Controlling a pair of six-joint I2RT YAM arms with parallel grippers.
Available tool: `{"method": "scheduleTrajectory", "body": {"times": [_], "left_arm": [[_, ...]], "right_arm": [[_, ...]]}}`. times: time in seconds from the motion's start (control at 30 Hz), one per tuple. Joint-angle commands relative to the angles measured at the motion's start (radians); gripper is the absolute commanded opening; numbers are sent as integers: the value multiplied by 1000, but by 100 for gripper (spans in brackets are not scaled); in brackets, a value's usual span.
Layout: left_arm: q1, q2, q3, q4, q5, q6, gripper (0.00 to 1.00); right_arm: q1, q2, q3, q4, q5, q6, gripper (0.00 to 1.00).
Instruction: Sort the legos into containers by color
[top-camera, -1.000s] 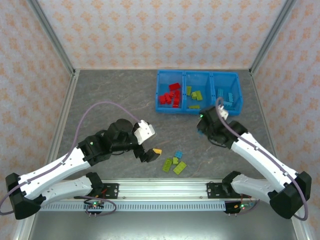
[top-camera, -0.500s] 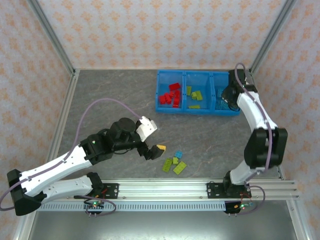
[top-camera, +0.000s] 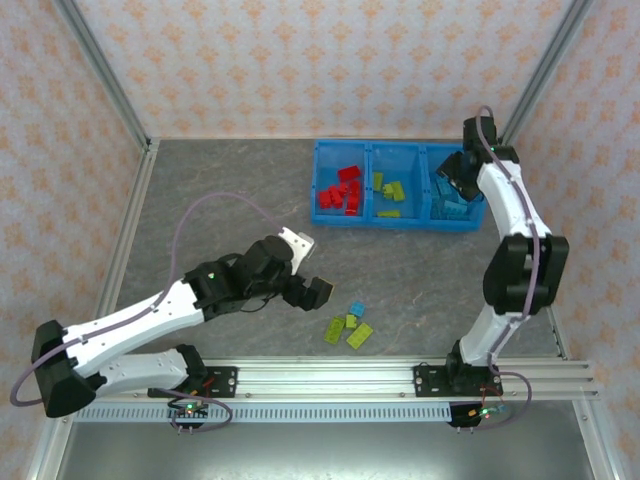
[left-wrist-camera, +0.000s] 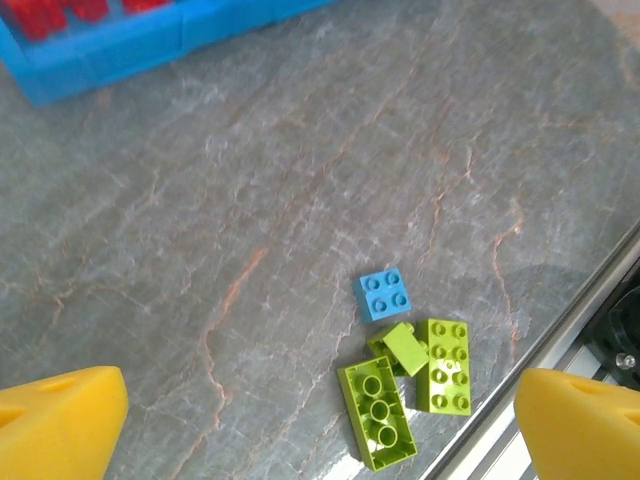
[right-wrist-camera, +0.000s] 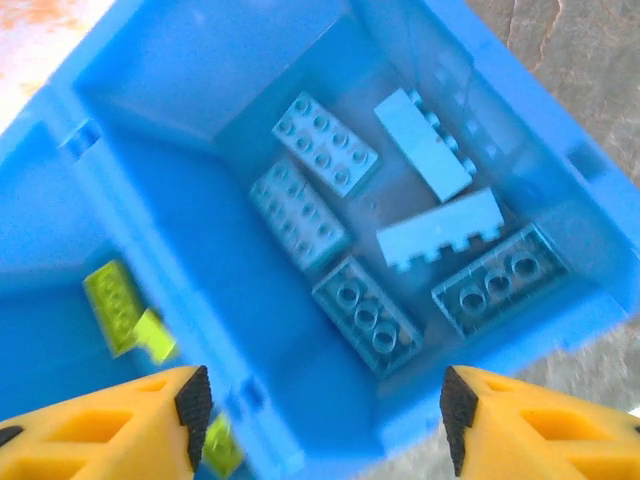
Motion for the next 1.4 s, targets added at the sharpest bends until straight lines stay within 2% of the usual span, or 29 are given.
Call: {"method": "scheduleTrajectory", "body": {"times": [0.0,0.1,0.2,0.27,0.43,0.63,0.93,1.13,1.37], "left_arm": [[-23,63,60,-46,14,-62,100],[-45,139,82,-75,41,-49,100],[-72,232,117,-118,48,-63,99],[-92,326,171,-181,49,-80,96],[-147,533,281,-230,78,-127,84],[-189,649,322,-227,63,-185,73],[-208,557,175,-196,49,-146,56],[-209,608,181,-165,99,-136,57],[-210,690,201,-154,106,-127,57]], "right_arm": [[1,-206,-119,-36,-136,17,67],[54,-345,-226,-84,-202,-26,71],[164,-446,-289,-209,-157,-55,73],[204,-514,-356,-259,-155,-14,73],[215,-670,-493,-226,-158,55,75],[215,-609,-449,-272,-159,12,76],[217,-569,-455,-237,-184,20,76],[216,-572,-466,-235,-178,22,77],[217,-577,-463,-252,-175,15,77]]}}
